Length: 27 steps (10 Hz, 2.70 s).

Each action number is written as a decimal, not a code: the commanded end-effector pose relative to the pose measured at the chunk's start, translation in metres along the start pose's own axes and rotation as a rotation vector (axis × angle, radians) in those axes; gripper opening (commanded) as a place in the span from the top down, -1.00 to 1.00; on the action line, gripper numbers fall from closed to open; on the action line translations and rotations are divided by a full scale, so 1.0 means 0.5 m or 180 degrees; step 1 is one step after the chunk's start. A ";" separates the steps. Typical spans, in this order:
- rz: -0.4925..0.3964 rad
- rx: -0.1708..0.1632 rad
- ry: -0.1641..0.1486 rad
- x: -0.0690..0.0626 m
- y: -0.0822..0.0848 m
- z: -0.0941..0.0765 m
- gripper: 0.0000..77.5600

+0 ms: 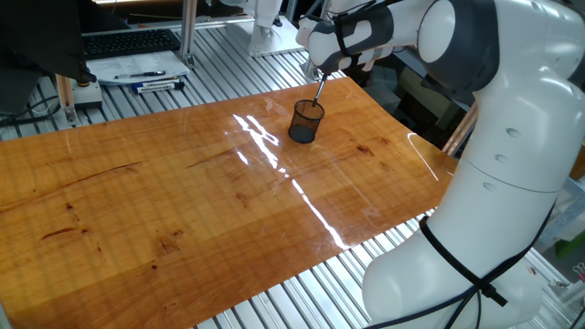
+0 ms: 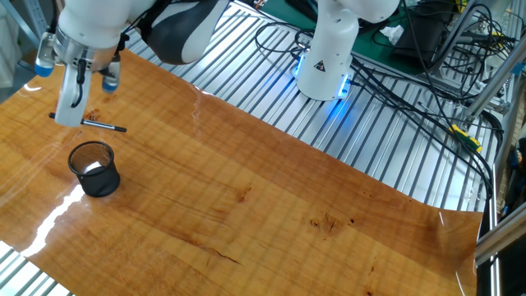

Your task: Put the pen into the pen holder

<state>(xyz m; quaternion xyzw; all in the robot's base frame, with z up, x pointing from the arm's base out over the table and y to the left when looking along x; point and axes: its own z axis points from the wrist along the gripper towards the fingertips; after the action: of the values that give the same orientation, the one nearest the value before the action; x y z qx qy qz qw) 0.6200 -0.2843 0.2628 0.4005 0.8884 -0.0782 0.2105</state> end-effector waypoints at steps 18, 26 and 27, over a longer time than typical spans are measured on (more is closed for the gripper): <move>0.0027 -0.0047 -0.0353 -0.027 -0.012 0.071 0.97; 0.0103 -0.0033 -0.0476 -0.027 -0.011 0.075 0.97; 0.0107 -0.0037 -0.0480 -0.027 -0.008 0.078 0.97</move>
<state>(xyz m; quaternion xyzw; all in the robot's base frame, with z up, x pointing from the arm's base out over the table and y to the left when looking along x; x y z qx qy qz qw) 0.6355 -0.3081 0.2323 0.4076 0.8640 -0.0994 0.2782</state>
